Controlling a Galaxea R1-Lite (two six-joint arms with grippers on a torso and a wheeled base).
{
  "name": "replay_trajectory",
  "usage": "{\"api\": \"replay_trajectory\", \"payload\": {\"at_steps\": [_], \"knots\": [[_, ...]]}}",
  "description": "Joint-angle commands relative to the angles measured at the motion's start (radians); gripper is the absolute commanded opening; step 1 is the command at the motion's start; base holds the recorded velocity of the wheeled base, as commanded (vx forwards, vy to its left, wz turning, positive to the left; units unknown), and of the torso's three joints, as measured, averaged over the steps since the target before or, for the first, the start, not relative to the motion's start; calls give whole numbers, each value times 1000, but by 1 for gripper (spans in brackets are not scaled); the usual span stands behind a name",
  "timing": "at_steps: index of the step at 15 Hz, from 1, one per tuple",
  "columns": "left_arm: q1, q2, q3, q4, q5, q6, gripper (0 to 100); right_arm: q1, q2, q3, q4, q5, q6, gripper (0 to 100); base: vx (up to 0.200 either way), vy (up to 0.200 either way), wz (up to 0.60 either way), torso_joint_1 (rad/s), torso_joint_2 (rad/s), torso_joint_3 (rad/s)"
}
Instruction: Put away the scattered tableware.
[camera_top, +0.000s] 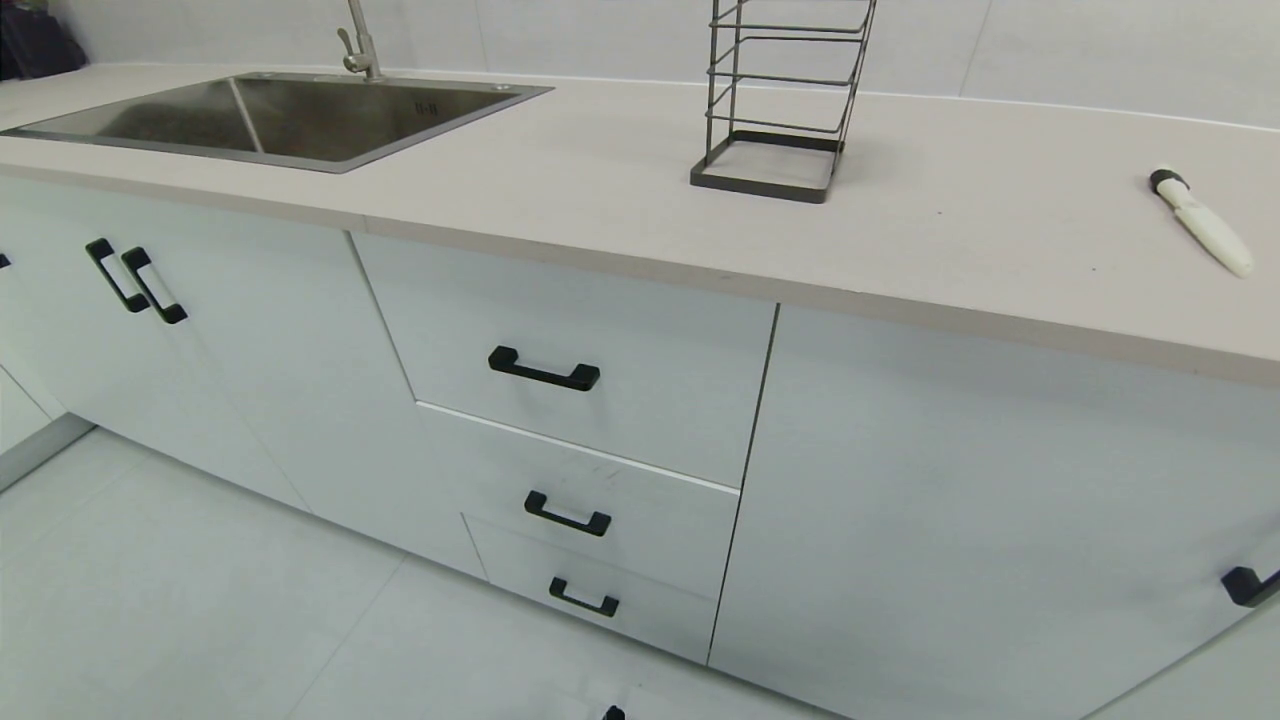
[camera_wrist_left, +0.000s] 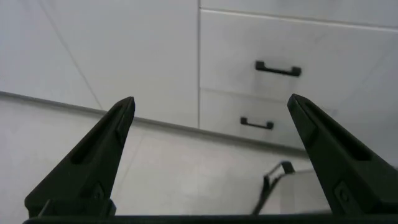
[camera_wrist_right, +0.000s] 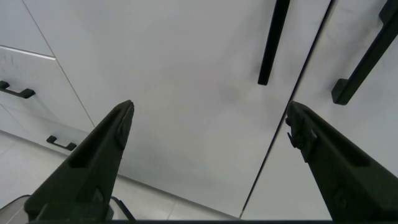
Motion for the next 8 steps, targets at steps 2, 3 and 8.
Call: {"api": "replay_trajectory", "payload": {"at_steps": [2,3,8], "knots": [[78,-94,5,0,10,47,100,0,0,0,0,1,0,100,0,0,0,0,0,0],[77,-94,5,3,7,36,100,0,2,0,0,0,0,100,0,0,0,0,0,0],[77,-93,5,60,-15,-63,100,0,2,0,0,0,0,100,0,0,-120,1,0,0]]}}
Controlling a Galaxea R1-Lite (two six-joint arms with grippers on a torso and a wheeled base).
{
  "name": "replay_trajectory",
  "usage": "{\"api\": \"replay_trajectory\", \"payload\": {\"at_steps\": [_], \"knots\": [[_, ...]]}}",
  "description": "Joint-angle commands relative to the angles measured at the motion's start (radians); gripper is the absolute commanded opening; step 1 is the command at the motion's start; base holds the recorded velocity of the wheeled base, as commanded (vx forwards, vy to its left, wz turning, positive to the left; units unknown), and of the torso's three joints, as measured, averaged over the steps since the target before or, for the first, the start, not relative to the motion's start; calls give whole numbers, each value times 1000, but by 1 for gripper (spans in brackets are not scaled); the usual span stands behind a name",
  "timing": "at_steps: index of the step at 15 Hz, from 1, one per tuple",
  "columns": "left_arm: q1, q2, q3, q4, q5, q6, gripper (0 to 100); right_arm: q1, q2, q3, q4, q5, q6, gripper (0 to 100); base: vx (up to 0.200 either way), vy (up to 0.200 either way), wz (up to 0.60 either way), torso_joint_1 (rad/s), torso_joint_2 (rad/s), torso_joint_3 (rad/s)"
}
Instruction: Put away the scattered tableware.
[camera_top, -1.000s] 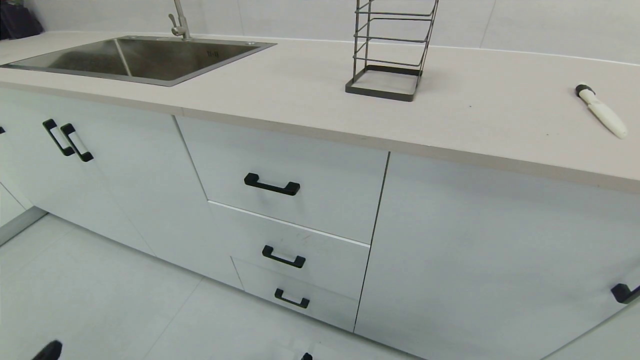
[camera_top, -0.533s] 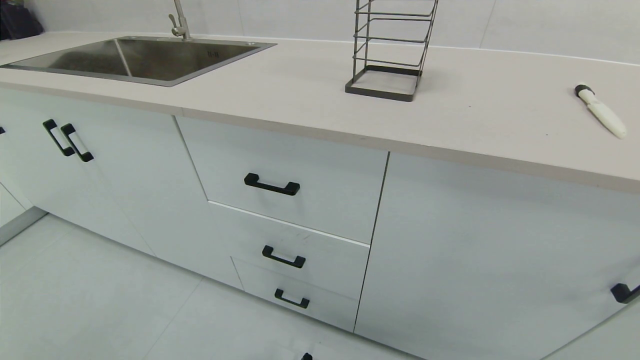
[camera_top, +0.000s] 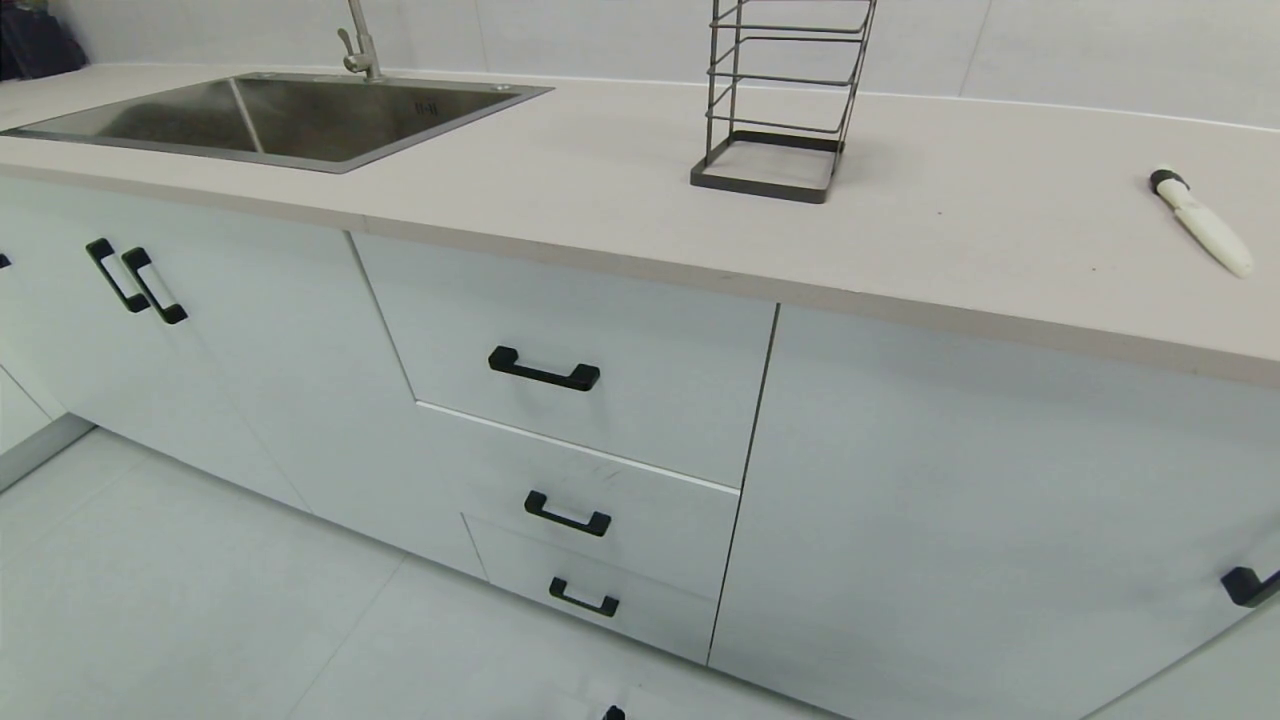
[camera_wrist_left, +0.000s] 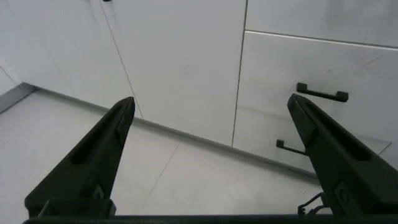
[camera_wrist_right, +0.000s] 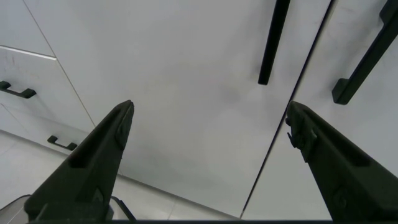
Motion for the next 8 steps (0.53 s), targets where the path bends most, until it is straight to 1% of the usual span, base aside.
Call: {"api": "replay_trajectory", "payload": {"at_steps": [1,2,3,4,7,8], "knots": [[0,1,-9,53,-25,-22,100,0,0,0,0,1,0,100,0,0,-600,7,2,2],[0,1,-3,34,-30,-12,100,0,0,0,0,0,0,100,0,0,-600,2,2,2],[0,1,0,24,-36,8,100,0,0,0,0,0,0,100,0,0,-600,2,7,2],[0,1,0,22,-44,17,100,0,0,0,0,0,0,100,0,0,-600,2,-2,-2],[0,1,0,24,-45,11,100,0,0,0,0,0,0,100,0,0,0,0,0,0],[0,1,0,22,-45,11,100,0,2,0,0,1,0,100,0,0,-600,2,2,2]]}}
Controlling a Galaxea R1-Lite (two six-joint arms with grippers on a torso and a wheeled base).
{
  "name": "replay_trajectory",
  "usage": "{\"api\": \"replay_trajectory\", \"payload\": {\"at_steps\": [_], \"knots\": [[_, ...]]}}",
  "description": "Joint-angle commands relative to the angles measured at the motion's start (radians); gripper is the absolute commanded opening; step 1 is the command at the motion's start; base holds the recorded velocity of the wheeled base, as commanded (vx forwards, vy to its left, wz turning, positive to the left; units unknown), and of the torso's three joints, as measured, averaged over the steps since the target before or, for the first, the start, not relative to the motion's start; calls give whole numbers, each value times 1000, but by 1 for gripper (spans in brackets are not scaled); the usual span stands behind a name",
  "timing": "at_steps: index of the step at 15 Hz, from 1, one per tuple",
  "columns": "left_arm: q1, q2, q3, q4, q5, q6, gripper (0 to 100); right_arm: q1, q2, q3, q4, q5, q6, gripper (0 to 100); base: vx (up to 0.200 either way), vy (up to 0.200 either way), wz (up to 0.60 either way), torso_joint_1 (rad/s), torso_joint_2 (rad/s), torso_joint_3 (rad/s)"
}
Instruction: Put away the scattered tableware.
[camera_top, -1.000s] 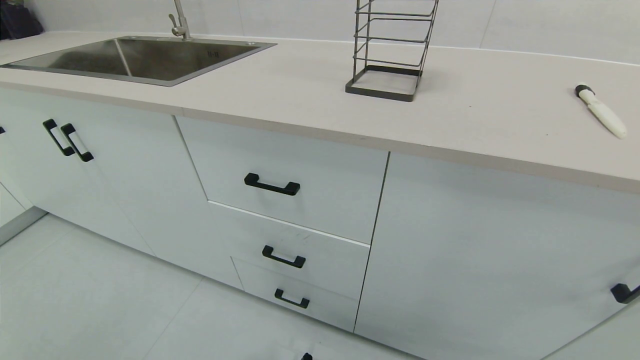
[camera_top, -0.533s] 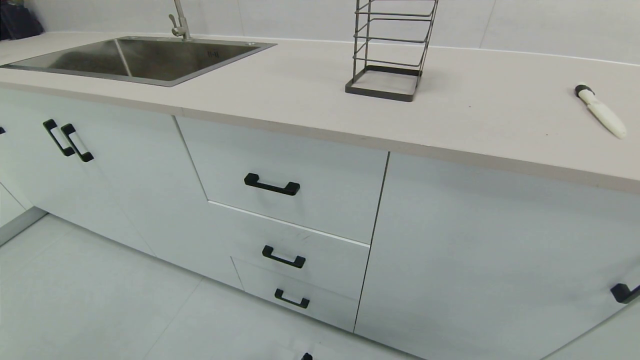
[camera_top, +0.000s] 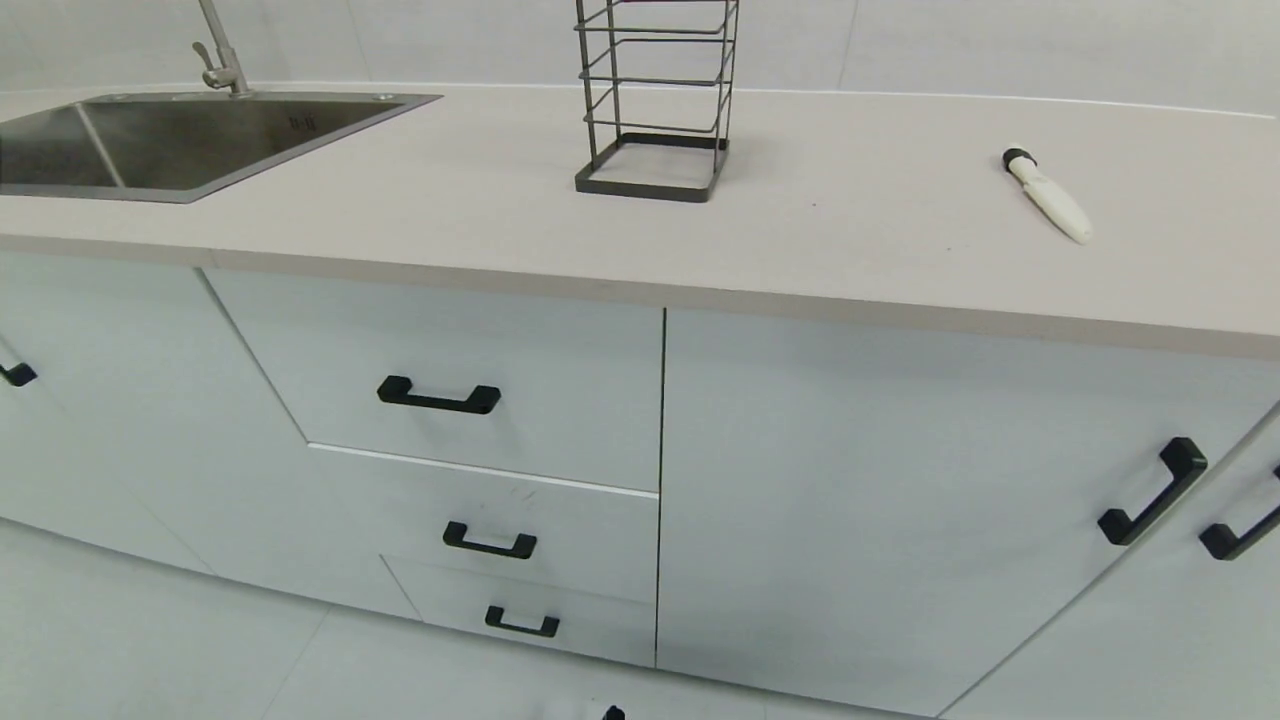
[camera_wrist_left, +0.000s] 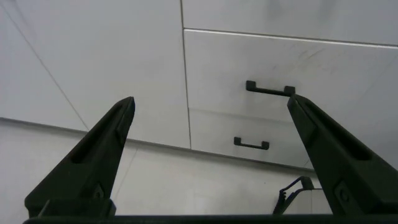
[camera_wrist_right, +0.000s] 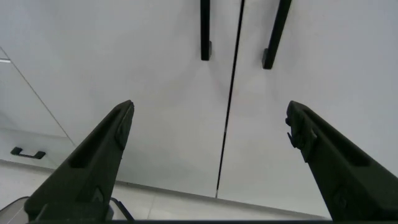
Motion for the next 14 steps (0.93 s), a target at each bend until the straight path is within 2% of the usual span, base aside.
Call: {"api": "replay_trajectory", "payload": {"at_steps": [1,3,9,11,14], "knots": [[0,2,0,0,0,-1,100,-1,0,0,0,1,1,100,0,0,-600,-2,2,2],[0,2,0,-2,0,-2,100,-1,0,0,0,1,1,100,0,0,-600,0,0,5],[0,2,0,0,-1,-9,100,-1,2,0,0,0,-1,100,0,0,0,0,0,0],[0,2,0,0,-1,-9,100,-1,0,0,0,0,-1,100,200,-200,0,7,5,7],[0,2,0,0,0,-9,100,-1,0,0,0,0,-1,100,0,0,0,0,0,0]]}}
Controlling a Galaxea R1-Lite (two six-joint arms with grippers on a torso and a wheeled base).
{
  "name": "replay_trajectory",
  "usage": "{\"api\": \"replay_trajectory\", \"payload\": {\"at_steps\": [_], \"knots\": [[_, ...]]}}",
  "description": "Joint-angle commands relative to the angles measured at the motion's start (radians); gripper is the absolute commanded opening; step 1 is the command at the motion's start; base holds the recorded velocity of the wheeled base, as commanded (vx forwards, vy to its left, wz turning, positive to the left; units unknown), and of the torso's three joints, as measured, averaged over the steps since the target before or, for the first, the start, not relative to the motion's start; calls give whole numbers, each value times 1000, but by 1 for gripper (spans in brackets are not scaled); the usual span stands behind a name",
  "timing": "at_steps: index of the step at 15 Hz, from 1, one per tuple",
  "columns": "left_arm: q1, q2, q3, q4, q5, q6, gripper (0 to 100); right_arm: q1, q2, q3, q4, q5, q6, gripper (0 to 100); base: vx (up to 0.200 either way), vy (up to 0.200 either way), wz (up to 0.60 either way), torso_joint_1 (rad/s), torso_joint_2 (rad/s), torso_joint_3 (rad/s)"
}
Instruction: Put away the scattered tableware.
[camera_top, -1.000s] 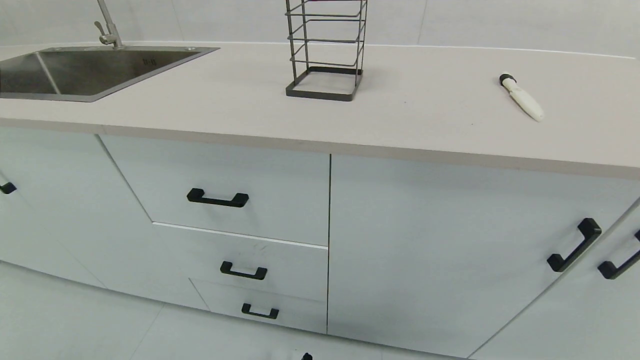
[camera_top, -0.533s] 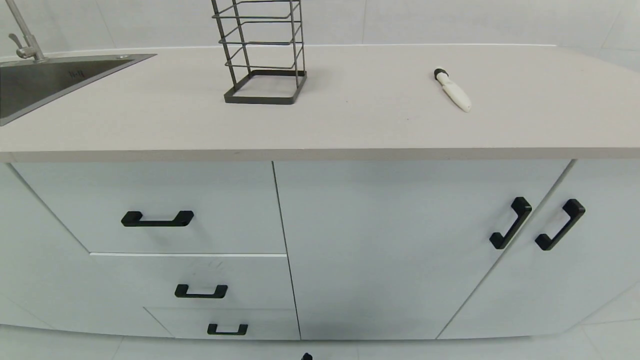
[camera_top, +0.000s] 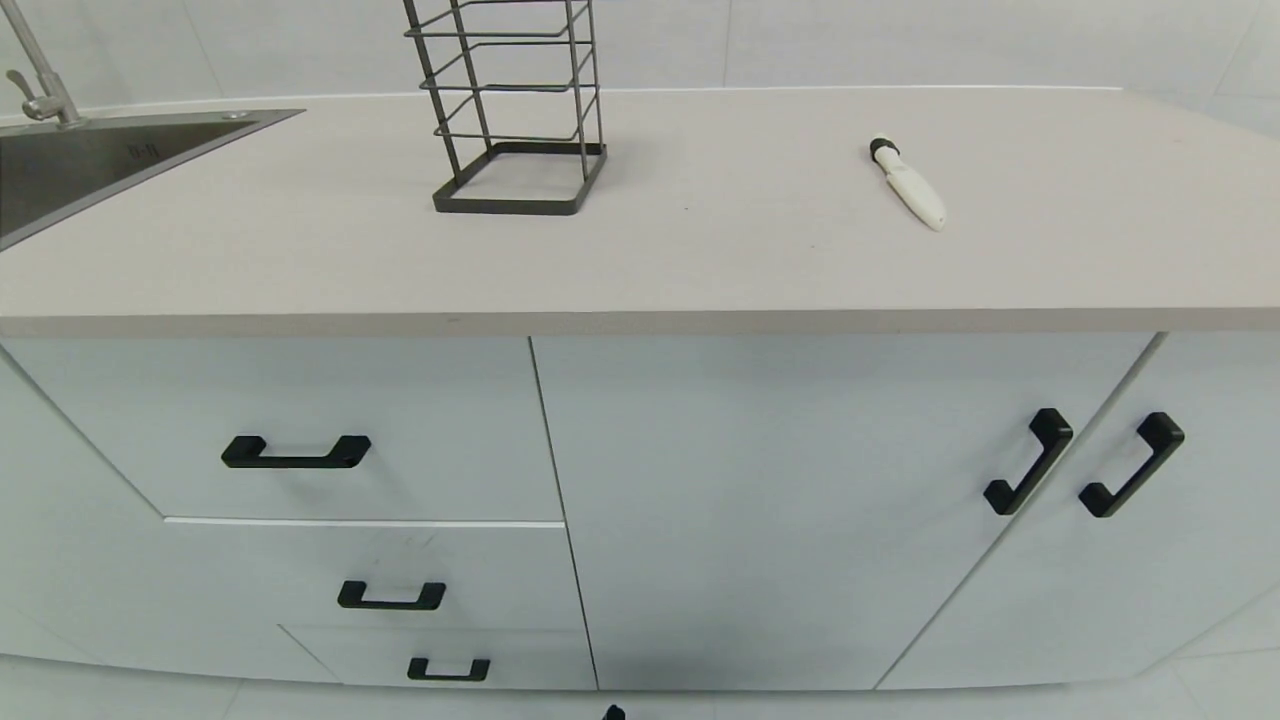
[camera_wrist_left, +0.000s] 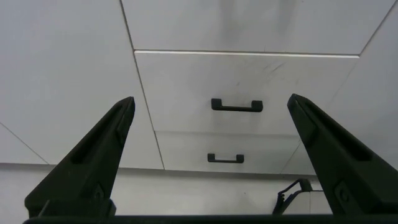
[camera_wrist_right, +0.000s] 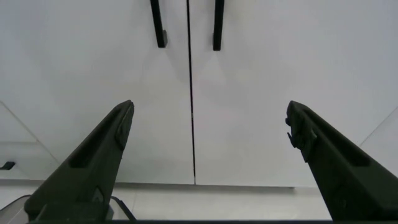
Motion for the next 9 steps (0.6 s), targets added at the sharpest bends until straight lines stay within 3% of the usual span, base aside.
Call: {"api": "replay_trajectory", "payload": {"at_steps": [1,4,7,9], "knots": [[-1,2,0,1,1,0,100,-2,0,0,-2,1,0,100,0,0,0,0,0,0],[-1,2,0,0,0,0,100,-2,0,0,-2,1,0,100,0,0,0,0,0,0],[-1,2,0,0,1,0,100,-2,0,0,-2,1,0,100,0,-200,0,2,2,2],[-1,2,0,0,1,0,100,-2,0,0,-2,1,0,100,0,0,0,0,0,0]]}}
